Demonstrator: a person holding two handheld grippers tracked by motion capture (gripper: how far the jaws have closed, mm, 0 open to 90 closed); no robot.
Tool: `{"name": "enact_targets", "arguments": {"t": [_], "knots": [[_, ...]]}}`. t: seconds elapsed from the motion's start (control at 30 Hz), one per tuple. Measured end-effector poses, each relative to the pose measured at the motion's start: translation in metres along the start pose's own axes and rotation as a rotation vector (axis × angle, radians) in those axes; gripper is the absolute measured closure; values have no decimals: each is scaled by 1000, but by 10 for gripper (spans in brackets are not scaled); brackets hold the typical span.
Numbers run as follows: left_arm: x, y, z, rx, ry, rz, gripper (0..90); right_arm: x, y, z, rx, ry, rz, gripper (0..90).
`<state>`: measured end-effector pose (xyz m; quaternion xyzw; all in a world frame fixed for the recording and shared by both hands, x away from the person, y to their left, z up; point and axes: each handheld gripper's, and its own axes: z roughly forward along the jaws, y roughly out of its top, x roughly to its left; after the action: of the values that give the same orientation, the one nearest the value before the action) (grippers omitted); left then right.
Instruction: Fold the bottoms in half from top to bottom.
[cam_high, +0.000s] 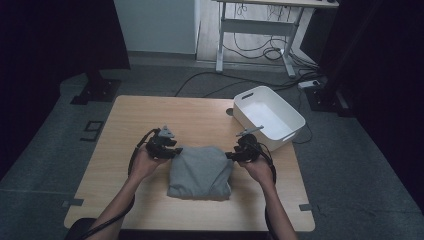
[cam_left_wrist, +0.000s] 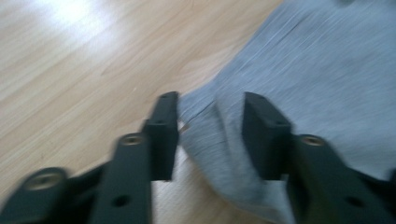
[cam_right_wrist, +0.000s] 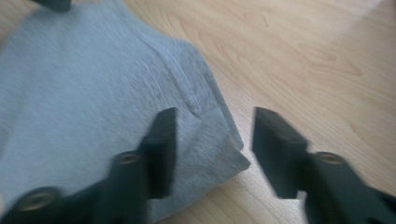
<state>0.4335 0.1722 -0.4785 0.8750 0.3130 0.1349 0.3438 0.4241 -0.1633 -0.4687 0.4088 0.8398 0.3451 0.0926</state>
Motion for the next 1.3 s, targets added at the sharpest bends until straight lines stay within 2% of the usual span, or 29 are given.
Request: {"name": "enact_targets", "arguments": {"t": [0.03,0.1,0.17,0.3,0.33,0.43,0.57,0.67,0.73,0.8,0.83,0.87,0.9,0.93,0.97,1.0,1.03,1.1,1.23,1.3], "knots": [[-3,0,-4,-1,11,10,466,1,1,-3,-2,-6,0,407],[-8,-3,-6,6,-29,-7,376,6,0,-8,-7,-4,-7,342],[-13,-9,-6,17,-34,-13,307,13,-4,-8,-13,2,-17,291],[-23,-30,-11,24,-36,-52,190,25,-18,-4,-12,4,-23,205],[-27,-39,-16,11,-40,-75,175,28,-21,-5,-13,3,-23,193],[-35,-57,-28,-9,-63,-98,146,40,-36,-11,-23,9,-30,186],[-50,-81,-41,-13,-122,-98,237,54,-55,-23,-31,50,-45,300],[-63,-95,-41,0,-171,-83,343,65,-73,-29,-18,88,-62,393],[-71,-100,-35,27,-162,-60,388,71,-82,-28,2,99,-71,459],[-77,-101,-28,50,-153,-40,462,75,-87,-23,25,71,-87,530],[-80,-100,-23,68,-150,-23,511,77,-89,-20,41,67,-92,611],[-82,-99,-20,82,-149,0,588,79,-92,-16,47,75,-106,686],[-83,-97,-20,79,-148,8,686,81,-93,-15,51,60,-110,760],[-84,-95,-21,83,-127,15,790,81,-93,-15,57,44,-111,816],[-83,-94,-22,86,-118,20,827,80,-94,-18,45,26,-108,835],[-80,-95,-25,80,-119,12,841,79,-94,-20,43,16,-96,844],[-77,-96,-28,68,-125,-7,850,75,-96,-23,51,-18,-93,849],[-71,-102,-32,59,-134,-41,856,67,-101,-25,63,-30,-63,854],[-68,-113,-32,56,-170,-77,851,59,-112,-19,75,8,-31,853],[-70,-110,-33,57,-183,-66,806,61,-111,-19,66,30,-30,835]]}}
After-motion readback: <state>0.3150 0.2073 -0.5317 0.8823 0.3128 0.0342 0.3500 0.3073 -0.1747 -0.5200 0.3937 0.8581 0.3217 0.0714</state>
